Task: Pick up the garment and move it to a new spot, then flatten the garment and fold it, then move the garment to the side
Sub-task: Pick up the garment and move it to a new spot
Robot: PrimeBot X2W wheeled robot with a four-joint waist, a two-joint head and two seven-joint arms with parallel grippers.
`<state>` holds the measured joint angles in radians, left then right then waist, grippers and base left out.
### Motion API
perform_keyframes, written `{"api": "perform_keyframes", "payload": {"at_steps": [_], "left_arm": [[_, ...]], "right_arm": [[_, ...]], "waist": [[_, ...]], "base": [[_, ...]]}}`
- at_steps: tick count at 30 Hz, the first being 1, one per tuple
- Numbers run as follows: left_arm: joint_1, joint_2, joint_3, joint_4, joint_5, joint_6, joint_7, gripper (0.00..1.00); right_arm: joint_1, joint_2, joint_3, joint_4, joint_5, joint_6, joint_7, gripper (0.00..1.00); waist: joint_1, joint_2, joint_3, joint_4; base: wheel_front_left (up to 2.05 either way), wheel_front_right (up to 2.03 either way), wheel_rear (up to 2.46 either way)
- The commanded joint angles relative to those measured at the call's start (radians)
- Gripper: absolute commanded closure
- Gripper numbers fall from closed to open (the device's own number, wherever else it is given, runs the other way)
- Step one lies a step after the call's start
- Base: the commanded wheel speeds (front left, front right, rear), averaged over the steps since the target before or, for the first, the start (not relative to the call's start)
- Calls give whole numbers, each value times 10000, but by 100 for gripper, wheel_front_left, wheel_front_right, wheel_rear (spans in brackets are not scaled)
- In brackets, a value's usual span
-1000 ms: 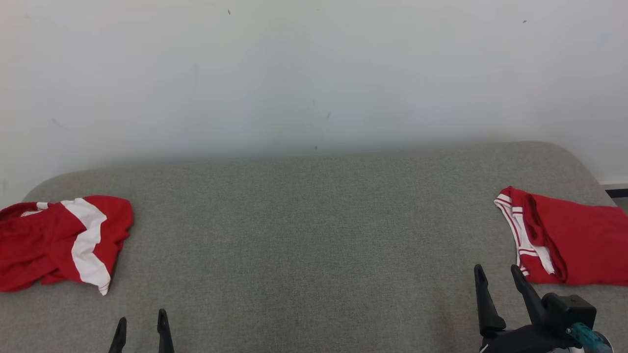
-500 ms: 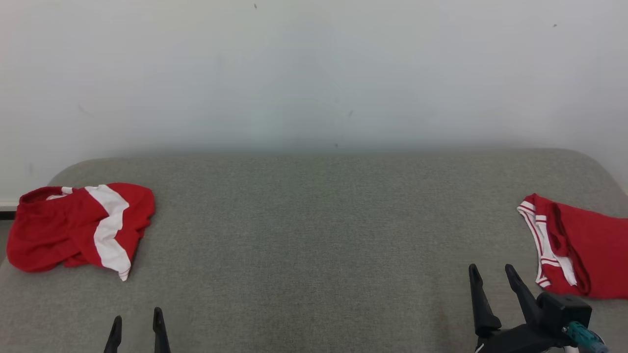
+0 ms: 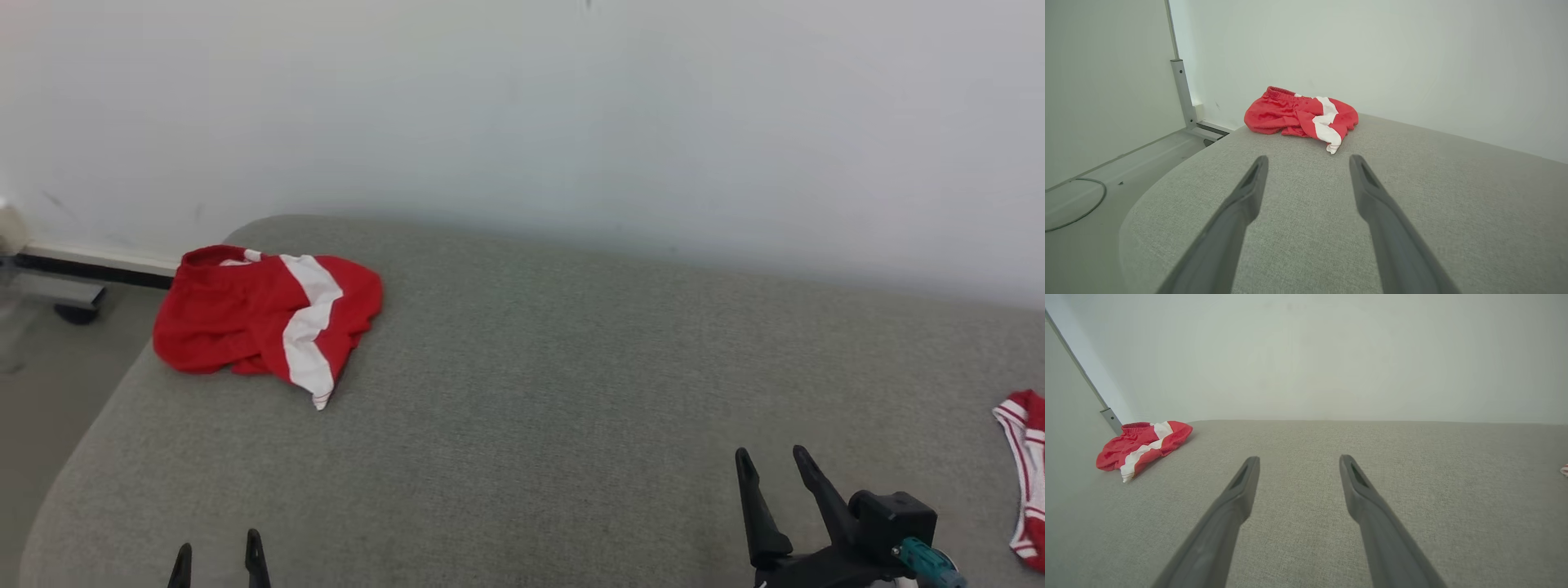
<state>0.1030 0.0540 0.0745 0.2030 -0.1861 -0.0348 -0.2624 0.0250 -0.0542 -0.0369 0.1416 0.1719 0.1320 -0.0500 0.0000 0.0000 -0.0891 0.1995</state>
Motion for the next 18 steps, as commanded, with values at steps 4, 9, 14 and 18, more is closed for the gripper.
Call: {"api": "perform_keyframes", "payload": {"at_steps": [4,9,14,18], "left_arm": [[332,83,205,-256,-69,162,-28,0],[442,143,321,-350,-128,244,-28,0],[548,235,391,-380,-200,248,-21,0],[662,211,635,-640,-311,426,-24,0]], "right_arm": [[-224,41,382,294,64,-20,-171,0],[-250,46,584,444,146,-20,-267,0],[-286,50,747,574,201,-20,-290,0],[-587,50,1077,693,222,-20,-280,0]], "waist": [[0,0,-45,1509],[0,0,-104,2047],[0,0,-121,2506],[0,0,77,2698]], "base": [[0,0,0],[0,0,0],[0,0,0],[0,0,0]]}}
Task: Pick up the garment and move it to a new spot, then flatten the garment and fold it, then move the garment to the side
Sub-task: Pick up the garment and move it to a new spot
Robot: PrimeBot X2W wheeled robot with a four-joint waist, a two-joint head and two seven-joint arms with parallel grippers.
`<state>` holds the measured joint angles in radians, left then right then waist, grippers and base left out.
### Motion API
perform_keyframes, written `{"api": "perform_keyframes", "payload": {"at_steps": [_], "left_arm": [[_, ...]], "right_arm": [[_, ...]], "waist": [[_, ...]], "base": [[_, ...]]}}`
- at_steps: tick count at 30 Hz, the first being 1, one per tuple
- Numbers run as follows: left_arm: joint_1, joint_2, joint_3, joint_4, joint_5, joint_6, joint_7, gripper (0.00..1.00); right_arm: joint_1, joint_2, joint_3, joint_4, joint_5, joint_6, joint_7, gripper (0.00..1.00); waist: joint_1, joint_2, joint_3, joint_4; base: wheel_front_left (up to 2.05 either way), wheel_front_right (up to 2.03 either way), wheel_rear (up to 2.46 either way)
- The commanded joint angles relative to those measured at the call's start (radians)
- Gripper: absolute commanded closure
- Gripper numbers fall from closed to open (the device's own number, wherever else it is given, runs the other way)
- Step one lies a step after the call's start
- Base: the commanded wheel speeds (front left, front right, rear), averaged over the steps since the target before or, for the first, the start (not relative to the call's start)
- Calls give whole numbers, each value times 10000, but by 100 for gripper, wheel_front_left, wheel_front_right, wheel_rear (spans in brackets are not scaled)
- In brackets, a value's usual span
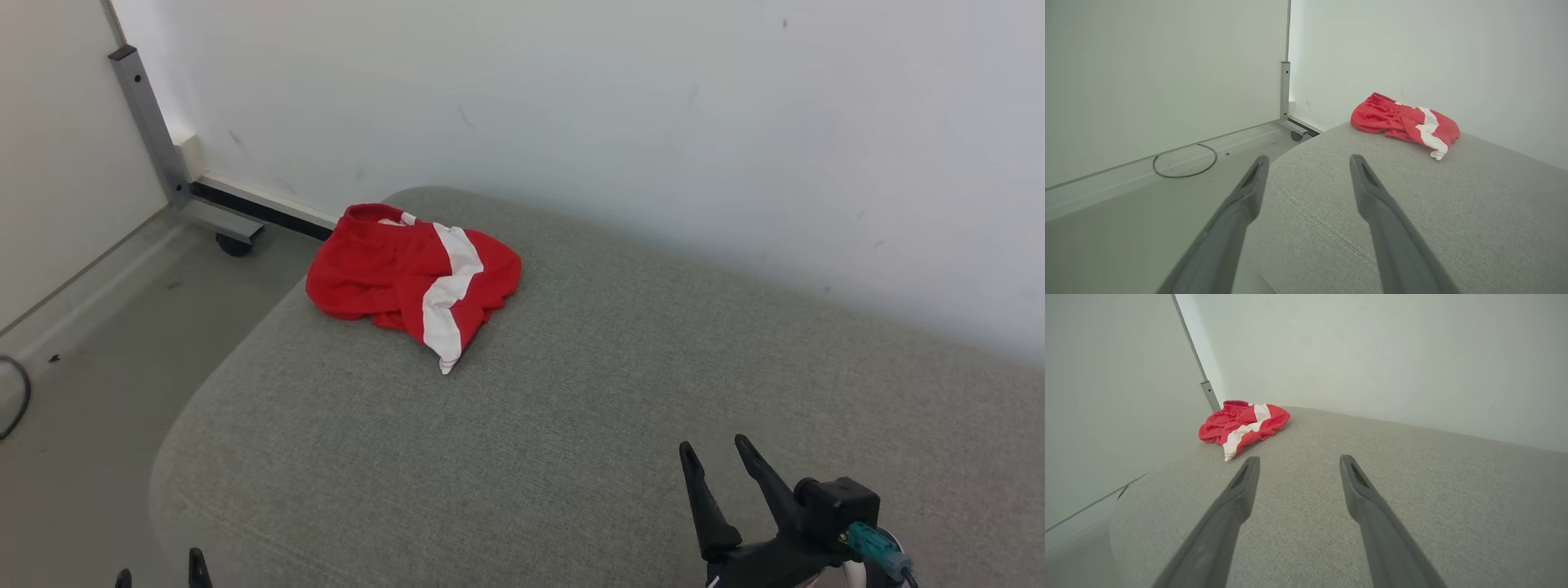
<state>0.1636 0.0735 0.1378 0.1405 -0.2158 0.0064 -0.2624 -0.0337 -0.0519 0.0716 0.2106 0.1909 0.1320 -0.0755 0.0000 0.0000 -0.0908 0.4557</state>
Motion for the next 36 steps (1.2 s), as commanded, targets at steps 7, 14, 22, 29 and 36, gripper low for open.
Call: {"api": "perform_keyframes", "payload": {"at_steps": [7,14,22,29,36], "left_arm": [[177,-56,95,-279,-160,73,-26,0],[-394,-84,-193,26,-68,-7,-26,0],[-2519,-23,-449,1746,-509,-344,300,0],[-5728,-81,-371,4124,-1439,-775,584,0],[-8238,79,35,6122,-2815,-1168,1274,0]], "right_arm": [[-345,26,186,180,32,-20,-71,0],[-372,-25,200,160,71,-20,-140,0],[-349,-196,270,-378,-55,-20,218,0],[-787,-720,554,-1809,-258,-20,1208,0],[-1294,-1134,467,-3575,-424,-20,1973,0]], "waist": [[0,0,238,248],[0,0,382,338],[0,0,1035,222],[0,0,2716,-622],[0,0,4254,-1564]], "base": [[0,0,0],[0,0,0],[0,0,0],[0,0,0],[0,0,0]]}}
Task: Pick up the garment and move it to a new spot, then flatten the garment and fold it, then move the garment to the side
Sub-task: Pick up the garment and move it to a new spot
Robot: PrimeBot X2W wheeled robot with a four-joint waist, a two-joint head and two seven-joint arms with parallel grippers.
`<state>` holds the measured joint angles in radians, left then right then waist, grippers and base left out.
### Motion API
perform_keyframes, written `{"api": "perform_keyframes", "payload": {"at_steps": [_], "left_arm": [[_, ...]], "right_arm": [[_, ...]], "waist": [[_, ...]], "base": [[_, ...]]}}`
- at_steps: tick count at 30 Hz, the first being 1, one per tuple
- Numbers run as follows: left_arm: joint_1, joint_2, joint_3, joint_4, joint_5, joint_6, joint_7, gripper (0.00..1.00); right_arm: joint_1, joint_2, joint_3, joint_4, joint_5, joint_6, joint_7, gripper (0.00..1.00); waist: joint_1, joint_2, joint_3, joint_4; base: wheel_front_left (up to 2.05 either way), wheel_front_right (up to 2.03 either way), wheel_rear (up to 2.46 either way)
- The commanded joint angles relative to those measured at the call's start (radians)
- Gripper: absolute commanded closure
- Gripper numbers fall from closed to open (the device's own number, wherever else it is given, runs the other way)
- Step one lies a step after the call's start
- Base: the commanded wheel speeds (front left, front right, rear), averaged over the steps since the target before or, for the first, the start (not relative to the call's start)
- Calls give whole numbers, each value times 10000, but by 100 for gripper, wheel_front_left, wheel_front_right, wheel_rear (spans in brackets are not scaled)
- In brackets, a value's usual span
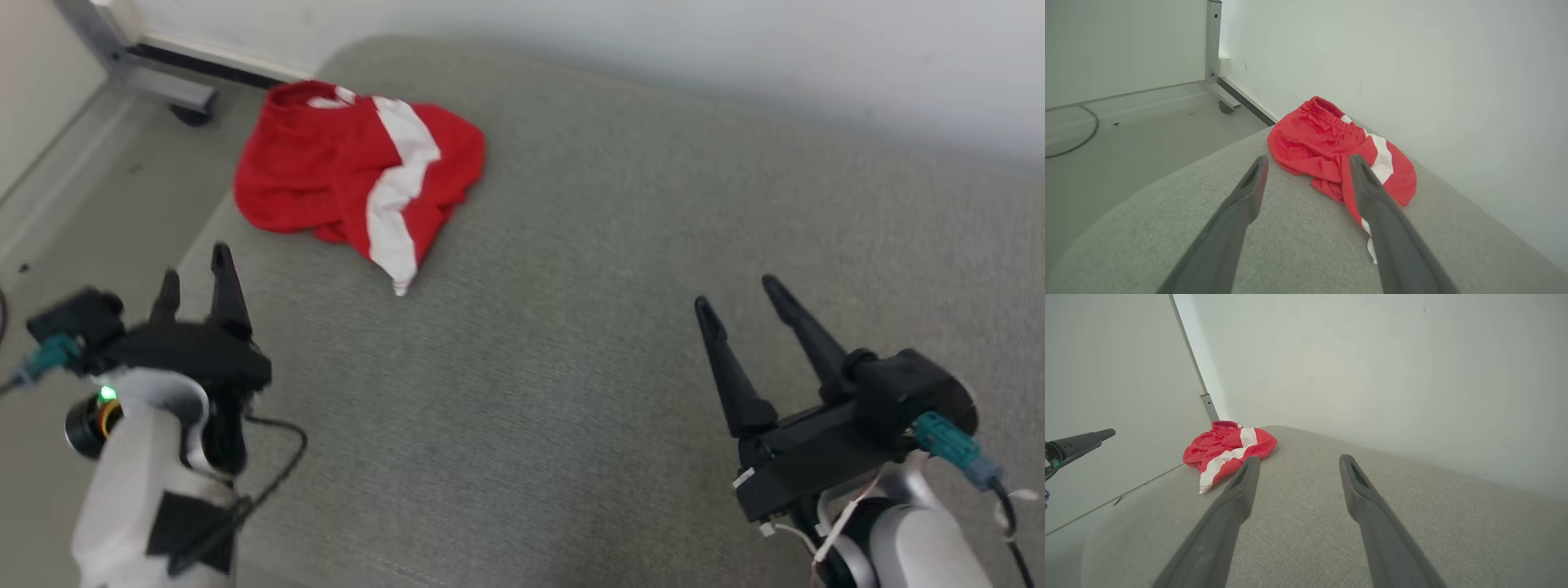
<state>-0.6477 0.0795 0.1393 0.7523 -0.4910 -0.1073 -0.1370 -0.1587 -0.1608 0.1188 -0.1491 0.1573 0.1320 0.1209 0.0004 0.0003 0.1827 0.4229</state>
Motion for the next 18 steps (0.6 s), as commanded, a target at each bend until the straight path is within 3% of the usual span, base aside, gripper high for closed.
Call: {"api": "perform_keyframes", "payload": {"at_steps": [1,11,18], "left_arm": [[-455,96,79,287,-259,-72,187,0],[-3047,1289,85,2395,-812,-160,1806,0],[-4022,1879,-398,3224,-217,299,2214,0]], "right_arm": [[-91,-118,-22,-255,-127,-20,130,0],[-213,-234,-359,-1859,-206,-20,700,0],[-238,-195,-375,-2165,-260,-20,634,0]], "waist": [[-4,-3,1738,-1400],[-4,-3,3200,-2709],[-4,-3,3711,-3180]], "base": [[0,0,0],[0,0,0],[0,0,0]]}}
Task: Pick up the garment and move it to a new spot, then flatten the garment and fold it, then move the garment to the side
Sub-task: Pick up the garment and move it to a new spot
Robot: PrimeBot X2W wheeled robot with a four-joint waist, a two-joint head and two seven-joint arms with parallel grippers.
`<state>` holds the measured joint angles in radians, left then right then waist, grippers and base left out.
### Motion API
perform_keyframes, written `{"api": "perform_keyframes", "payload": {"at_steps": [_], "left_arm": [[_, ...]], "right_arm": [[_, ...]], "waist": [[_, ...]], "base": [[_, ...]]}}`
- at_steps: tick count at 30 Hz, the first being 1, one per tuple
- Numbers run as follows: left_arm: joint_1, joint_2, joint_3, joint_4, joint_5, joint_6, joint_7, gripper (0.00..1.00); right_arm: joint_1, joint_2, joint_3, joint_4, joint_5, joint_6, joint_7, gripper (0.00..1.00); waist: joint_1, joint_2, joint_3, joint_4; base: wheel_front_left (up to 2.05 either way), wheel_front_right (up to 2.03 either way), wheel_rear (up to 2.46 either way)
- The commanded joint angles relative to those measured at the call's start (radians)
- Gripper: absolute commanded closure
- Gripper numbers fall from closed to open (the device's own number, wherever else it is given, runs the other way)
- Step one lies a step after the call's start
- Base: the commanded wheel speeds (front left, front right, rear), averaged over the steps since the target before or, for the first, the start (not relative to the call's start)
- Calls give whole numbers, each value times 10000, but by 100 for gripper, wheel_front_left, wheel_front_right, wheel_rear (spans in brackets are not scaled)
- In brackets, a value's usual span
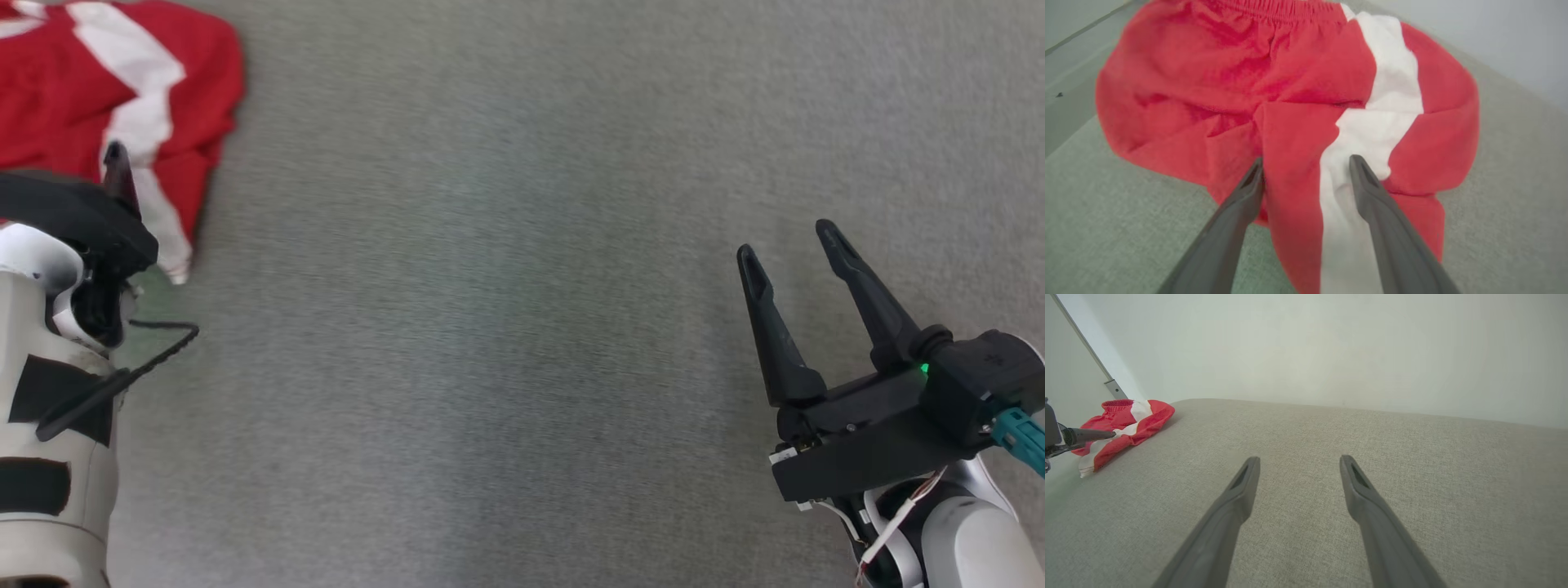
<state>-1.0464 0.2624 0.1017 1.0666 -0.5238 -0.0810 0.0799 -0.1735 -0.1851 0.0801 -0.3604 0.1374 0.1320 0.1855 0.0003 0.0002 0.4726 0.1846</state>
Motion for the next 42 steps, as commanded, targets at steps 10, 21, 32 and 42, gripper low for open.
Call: {"api": "perform_keyframes", "payload": {"at_steps": [10,21,32,42], "left_arm": [[-286,-10,-257,1537,16,353,1854,100],[-701,1248,-575,1289,156,-166,2132,100],[-1249,539,-1461,-676,-6,-497,2960,100],[-161,-721,-2658,-4669,-244,-486,3857,100]], "right_arm": [[-184,292,165,345,40,-20,-344,0],[-29,707,489,1724,470,-20,-1244,0],[409,1146,138,3057,839,-20,-2151,0],[1205,1341,-490,3224,922,-20,-2282,0]], "waist": [[-3,-2,406,-1017],[-3,-2,-1542,-1068],[-3,-2,-3985,-1161],[-3,-2,-4975,-2002]], "base": [[0,0,0],[0,0,0],[0,0,0],[0,0,0]]}}
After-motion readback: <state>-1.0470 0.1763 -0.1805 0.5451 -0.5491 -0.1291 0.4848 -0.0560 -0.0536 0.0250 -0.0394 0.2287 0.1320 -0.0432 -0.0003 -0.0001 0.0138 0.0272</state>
